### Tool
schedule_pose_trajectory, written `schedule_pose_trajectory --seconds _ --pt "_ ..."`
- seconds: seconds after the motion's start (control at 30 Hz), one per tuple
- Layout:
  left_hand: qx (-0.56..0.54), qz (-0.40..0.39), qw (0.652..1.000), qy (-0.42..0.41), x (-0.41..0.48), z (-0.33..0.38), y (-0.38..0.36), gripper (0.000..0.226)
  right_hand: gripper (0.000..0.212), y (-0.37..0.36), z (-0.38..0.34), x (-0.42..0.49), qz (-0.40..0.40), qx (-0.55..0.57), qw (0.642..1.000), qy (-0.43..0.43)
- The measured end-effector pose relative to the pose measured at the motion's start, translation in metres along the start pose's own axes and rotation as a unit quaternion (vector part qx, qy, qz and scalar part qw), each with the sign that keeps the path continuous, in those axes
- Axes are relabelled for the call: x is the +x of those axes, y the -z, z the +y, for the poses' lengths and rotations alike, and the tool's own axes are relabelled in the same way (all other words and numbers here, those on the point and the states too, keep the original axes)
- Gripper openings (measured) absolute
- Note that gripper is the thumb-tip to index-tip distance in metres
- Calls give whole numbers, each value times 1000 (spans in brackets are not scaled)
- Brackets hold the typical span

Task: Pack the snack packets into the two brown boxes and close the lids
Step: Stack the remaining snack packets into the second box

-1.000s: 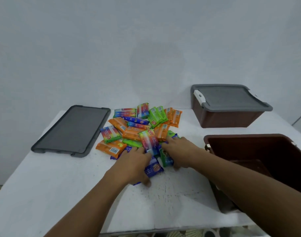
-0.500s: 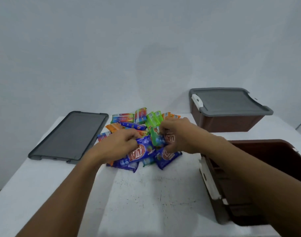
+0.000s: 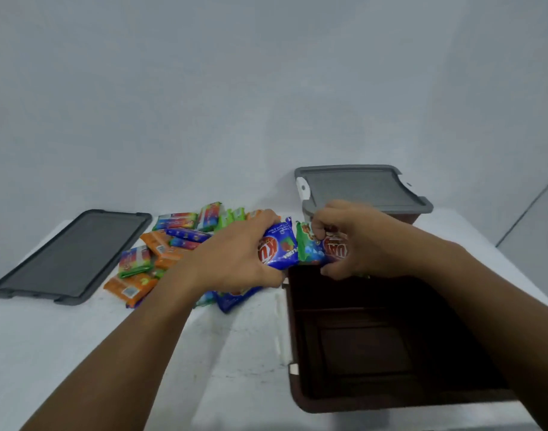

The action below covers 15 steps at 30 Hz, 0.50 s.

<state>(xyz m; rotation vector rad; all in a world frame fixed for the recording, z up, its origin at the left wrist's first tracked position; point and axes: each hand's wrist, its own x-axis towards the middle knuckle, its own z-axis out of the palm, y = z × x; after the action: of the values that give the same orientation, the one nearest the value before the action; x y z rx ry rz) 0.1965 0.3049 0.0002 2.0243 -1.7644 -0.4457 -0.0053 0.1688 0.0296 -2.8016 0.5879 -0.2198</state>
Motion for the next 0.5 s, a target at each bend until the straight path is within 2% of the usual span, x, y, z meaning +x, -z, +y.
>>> schedule_pose_trajectory --seconds 0.1,0.3,0.5 --pt "43 -23 999 -19 11 30 -20 70 46 7 25 -26 -57 -19 998 -27" --pt "120 -119 985 -39 34 72 -68 65 46 0 64 -65 -155 -71 984 -48" --pt "200 -211 957 -14 57 87 -114 80 44 -33 91 -73 -231 -105 966 -46"
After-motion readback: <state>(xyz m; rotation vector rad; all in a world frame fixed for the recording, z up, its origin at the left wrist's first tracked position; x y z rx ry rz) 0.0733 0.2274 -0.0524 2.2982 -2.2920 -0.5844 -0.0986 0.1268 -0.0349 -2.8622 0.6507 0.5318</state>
